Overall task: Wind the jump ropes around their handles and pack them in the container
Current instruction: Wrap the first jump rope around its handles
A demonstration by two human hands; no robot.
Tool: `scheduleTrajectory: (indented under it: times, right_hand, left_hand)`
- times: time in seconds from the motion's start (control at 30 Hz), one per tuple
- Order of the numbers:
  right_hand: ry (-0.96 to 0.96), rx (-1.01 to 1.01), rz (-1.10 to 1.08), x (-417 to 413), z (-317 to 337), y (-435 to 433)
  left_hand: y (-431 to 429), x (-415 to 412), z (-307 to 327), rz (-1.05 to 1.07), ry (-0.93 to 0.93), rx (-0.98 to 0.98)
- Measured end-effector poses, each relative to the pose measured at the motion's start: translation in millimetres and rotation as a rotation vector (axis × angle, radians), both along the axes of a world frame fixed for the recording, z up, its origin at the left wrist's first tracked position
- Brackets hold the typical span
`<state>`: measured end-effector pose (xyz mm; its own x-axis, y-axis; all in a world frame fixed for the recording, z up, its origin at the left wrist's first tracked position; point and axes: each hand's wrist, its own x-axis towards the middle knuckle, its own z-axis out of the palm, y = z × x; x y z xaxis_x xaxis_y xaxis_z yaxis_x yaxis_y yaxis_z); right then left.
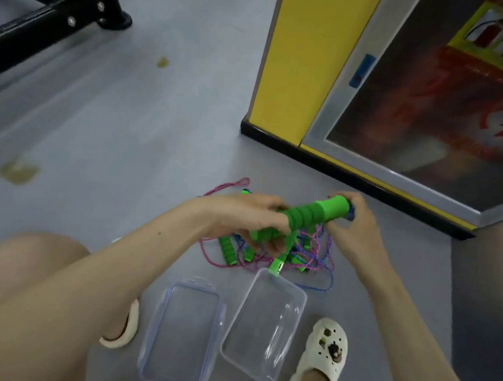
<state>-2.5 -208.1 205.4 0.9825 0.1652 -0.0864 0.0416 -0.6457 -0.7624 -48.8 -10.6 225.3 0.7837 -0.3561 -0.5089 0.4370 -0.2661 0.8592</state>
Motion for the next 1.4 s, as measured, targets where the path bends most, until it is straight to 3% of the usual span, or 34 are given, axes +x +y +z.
scheduleTrajectory:
  times: [0.33, 0.47, 0.57, 0.67, 0.73, 0.87, 0.97, 1.07, 1.23, 1.27, 1.33, 1.4]
  right_hand:
    - [-0.03, -0.093, 0.282, -2.4, 5.1, 21.2]
    - [-0.04, -0.024, 0.362, -15.5, 8.5, 24.8]
    - [-0.058, 0.106, 0.257, -14.8, 6.4, 22.8]
    - [0.018, 0.351, 0.155, -9.6, 9.4, 16.8]
    - [0.071, 0.411, 0.155, -8.7, 12.7, 15.8]
    - [0.165, 0.305, 0.233, -11.9, 3.0, 25.0]
    - [0.203, -0.005, 0.462, -13.4, -10.4, 27.3]
    - [0.276, -0.062, 0.608, -19.8, -9.0, 29.9]
    - [0.299, -0.106, 0.489, -20.3, 5.0, 31.2]
    - [0.322, -0.08, 0.478, -20.7, 8.6, 32.3]
    - [0.368, -0.009, 0.482, -23.4, 16.2, 35.8]
    - [0.37, -0.002, 0.51, -27.1, 14.9, 40.2]
  left_hand:
    - [5.3, 0.6, -16.1, -0.119, -0.064, 0.366]
    - [-9.7, -7.2, -15.0, 0.086, -0.16, 0.213]
    - [-13.1, -12.6, -6.8, 0.172, 0.018, 0.069]
    - [-14.2, -15.1, 0.9, 0.221, 0.171, -0.23]
    - [-16.4, -16.6, 6.4, 0.242, 0.222, -0.44]
    - [-11.9, -12.0, 16.0, 0.299, 0.231, -0.979]
    - [1.8, 2.2, 16.5, 0.456, 0.137, -1.231]
    - [9.2, 12.4, 13.3, 0.605, 0.062, -1.211]
    - [-3.8, 5.0, 12.5, 0.745, -0.068, -0.744]
    - [-0.6, 6.4, 13.2, 0.807, -0.091, -0.729]
    - [12.7, 11.9, 12.9, 0.949, -0.032, -0.912]
    - [20.4, 13.2, 11.0, 0.917, 0.025, -1.079]
